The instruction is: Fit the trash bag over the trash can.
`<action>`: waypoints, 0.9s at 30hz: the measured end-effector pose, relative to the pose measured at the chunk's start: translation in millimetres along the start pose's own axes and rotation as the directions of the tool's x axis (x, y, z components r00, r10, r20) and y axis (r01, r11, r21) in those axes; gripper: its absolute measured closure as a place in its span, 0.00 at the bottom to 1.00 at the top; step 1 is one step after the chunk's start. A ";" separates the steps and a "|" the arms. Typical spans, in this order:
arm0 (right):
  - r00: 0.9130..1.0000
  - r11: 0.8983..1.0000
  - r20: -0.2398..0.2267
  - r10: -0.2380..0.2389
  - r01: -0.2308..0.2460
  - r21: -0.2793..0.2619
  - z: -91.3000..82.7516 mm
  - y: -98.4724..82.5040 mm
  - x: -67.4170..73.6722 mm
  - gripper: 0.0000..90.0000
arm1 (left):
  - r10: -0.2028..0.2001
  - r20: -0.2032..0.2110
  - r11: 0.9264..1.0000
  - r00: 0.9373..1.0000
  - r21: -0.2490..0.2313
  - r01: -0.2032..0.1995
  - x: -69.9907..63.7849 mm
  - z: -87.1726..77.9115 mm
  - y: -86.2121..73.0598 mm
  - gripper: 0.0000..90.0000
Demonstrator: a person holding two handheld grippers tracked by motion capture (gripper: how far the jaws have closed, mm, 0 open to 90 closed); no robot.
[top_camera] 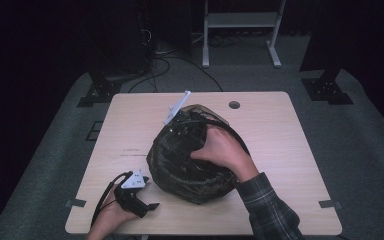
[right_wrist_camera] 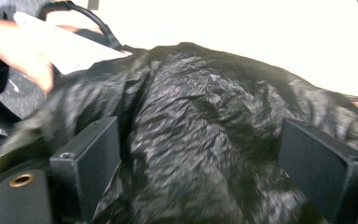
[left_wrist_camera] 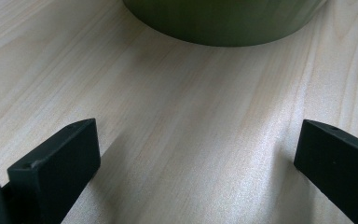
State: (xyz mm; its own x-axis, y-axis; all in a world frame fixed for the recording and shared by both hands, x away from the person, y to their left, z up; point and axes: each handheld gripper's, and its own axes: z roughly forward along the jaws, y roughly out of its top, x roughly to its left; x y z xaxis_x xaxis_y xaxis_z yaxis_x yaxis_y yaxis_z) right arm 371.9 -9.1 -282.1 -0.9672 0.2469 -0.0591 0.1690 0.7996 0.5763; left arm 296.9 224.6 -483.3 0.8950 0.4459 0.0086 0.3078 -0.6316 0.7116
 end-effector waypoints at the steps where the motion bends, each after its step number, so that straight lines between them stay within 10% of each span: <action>1: 1.000 1.000 -0.004 0.007 -0.007 0.019 6.3 0.6 -1.4 0.13 | 0.000 0.000 1.000 1.000 0.000 0.000 0.0 -0.1 0.0 0.00; 14: 0.999 0.992 -0.028 0.033 -0.029 0.124 52.4 -0.8 -8.3 0.13 | 0.001 0.001 1.000 1.000 0.001 -0.001 0.0 -0.1 0.1 0.00; 27: 0.999 0.999 0.026 0.026 -0.027 0.031 24.5 -3.6 -12.4 0.13 | 0.001 0.000 1.000 1.000 0.001 -0.001 -0.1 0.0 0.1 0.00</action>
State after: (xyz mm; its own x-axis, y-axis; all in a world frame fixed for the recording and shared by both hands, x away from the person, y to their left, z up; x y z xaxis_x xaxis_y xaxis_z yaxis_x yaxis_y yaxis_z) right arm 388.0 -1.7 -303.4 -0.9571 0.2822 -0.0651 0.2010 0.8090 0.5524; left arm 296.8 224.4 -483.3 0.8952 0.4456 0.0090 0.3076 -0.6323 0.7110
